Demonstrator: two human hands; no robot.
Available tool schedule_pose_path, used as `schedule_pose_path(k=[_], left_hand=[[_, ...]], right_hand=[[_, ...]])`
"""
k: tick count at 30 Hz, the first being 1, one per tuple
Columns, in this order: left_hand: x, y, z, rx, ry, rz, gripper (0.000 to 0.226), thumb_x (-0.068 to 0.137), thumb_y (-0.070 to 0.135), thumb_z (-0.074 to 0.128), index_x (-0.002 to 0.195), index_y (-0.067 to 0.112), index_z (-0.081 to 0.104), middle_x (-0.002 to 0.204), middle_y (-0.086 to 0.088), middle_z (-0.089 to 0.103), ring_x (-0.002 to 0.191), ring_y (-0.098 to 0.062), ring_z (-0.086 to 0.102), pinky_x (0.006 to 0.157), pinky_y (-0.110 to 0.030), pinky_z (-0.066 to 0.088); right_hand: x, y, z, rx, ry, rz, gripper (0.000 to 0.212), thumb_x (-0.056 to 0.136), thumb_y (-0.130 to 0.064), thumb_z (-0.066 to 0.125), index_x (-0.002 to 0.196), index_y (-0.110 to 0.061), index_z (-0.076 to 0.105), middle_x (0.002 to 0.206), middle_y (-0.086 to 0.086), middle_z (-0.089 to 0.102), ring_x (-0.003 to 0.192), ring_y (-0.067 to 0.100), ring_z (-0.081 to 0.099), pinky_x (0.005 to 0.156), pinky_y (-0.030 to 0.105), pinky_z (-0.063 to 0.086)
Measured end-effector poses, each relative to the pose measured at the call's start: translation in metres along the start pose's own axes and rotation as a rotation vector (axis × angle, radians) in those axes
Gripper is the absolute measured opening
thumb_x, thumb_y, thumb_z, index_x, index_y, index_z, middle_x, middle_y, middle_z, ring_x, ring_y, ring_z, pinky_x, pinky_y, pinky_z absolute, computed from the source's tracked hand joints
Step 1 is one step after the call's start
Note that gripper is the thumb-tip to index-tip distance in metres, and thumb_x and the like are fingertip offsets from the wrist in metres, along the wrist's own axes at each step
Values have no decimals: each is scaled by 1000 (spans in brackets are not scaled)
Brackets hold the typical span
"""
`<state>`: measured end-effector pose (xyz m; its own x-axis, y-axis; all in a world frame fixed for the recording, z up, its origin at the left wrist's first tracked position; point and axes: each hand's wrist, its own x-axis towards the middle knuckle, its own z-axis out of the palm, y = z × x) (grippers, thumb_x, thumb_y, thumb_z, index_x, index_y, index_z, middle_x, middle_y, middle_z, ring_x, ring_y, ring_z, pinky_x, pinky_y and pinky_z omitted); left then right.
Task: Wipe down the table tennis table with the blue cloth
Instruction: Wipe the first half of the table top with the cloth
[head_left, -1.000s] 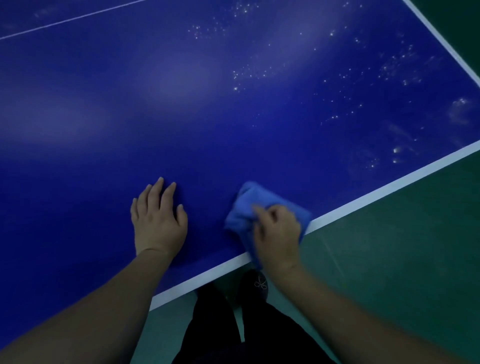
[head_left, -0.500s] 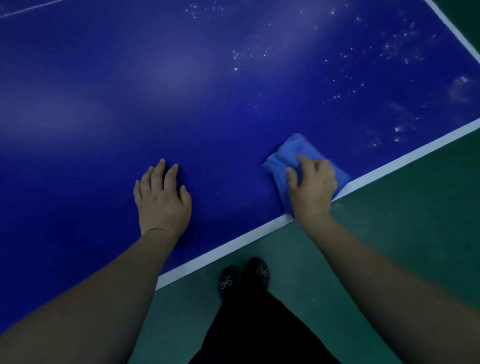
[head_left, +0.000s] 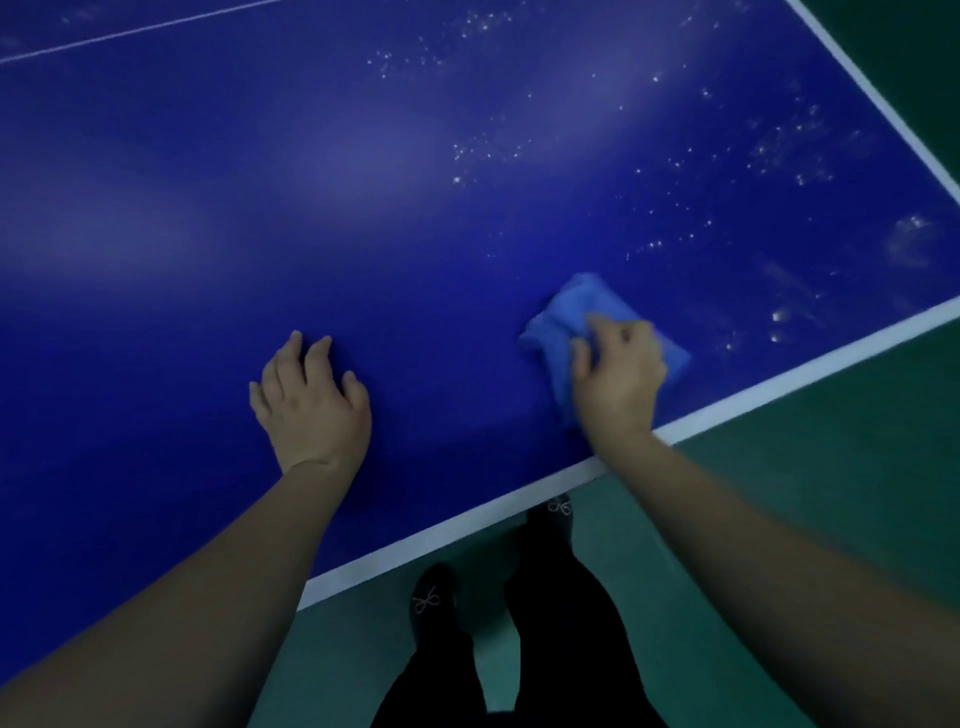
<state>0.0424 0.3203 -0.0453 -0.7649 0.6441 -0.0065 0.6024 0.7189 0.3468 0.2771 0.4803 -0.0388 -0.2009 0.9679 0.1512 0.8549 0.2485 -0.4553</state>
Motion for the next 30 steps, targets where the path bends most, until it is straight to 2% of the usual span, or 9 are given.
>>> schedule_pose_path(k=[3, 5, 9, 12, 18, 22, 24, 26, 30], left_hand=[[3, 5, 5, 28, 53, -64, 47, 94, 30, 46, 138, 16, 44, 152, -7, 33, 139, -29, 27, 117, -55, 15], [3, 6, 6, 47, 68, -73, 46, 94, 29, 47, 138, 16, 45, 151, -7, 35, 138, -29, 29, 117, -55, 17], [4, 10, 2, 74, 47, -110, 47, 94, 27, 51, 139, 15, 46, 152, -7, 35, 139, -29, 29, 118, -53, 17], [5, 14, -1, 77, 40, -128, 47, 93, 25, 53, 139, 15, 48, 152, -7, 36, 139, -29, 30, 118, -53, 17], [4, 16, -6, 73, 37, -152, 56, 87, 36, 43, 139, 15, 49, 151, -7, 37, 138, -31, 32, 118, -51, 17], [5, 18, -7, 80, 20, -158, 56, 87, 36, 44, 139, 14, 49, 152, -7, 36, 137, -30, 31, 118, -51, 17], [5, 19, -8, 84, 16, -169, 56, 87, 36, 43, 139, 14, 49, 152, -6, 36, 137, -30, 31, 118, -50, 17], [6, 21, -9, 84, 14, -174, 56, 87, 35, 44, 138, 14, 49, 152, -7, 36, 136, -31, 33, 117, -51, 18], [5, 21, -9, 92, 12, -174, 57, 87, 38, 40, 138, 14, 49, 151, -6, 36, 135, -30, 33, 117, -52, 18]], right_hand=[[-2, -30, 19, 67, -234, -459, 30, 87, -26, 61, 114, -14, 68, 95, 13, 57, 83, 33, 53, 67, 41, 41], [30, -34, 25, 72, -257, -544, 30, 89, -28, 61, 115, -17, 67, 98, 12, 56, 85, 32, 52, 68, 39, 36], [117, -9, 29, 9, -120, -179, 36, 92, -31, 56, 126, -19, 60, 114, 14, 54, 103, 33, 52, 85, 46, 42], [120, -11, 25, 43, -15, -29, 35, 89, -23, 60, 123, -13, 62, 105, 16, 55, 93, 34, 53, 76, 46, 44], [106, -61, 49, 98, -363, -684, 30, 88, -26, 62, 117, -19, 66, 101, 11, 56, 91, 31, 53, 75, 39, 36], [192, -40, 61, 15, -179, -325, 36, 92, -31, 54, 126, -21, 60, 120, 13, 53, 109, 33, 51, 90, 42, 36], [206, -31, 60, 25, -23, -87, 37, 93, -29, 54, 128, -19, 59, 116, 13, 53, 105, 31, 52, 89, 42, 38], [191, -45, 64, 20, -2, -45, 36, 92, -26, 56, 127, -18, 59, 112, 13, 53, 100, 31, 51, 84, 42, 39], [163, -95, 81, 71, -325, -624, 33, 91, -26, 58, 123, -20, 62, 107, 11, 54, 98, 31, 51, 81, 41, 36]])
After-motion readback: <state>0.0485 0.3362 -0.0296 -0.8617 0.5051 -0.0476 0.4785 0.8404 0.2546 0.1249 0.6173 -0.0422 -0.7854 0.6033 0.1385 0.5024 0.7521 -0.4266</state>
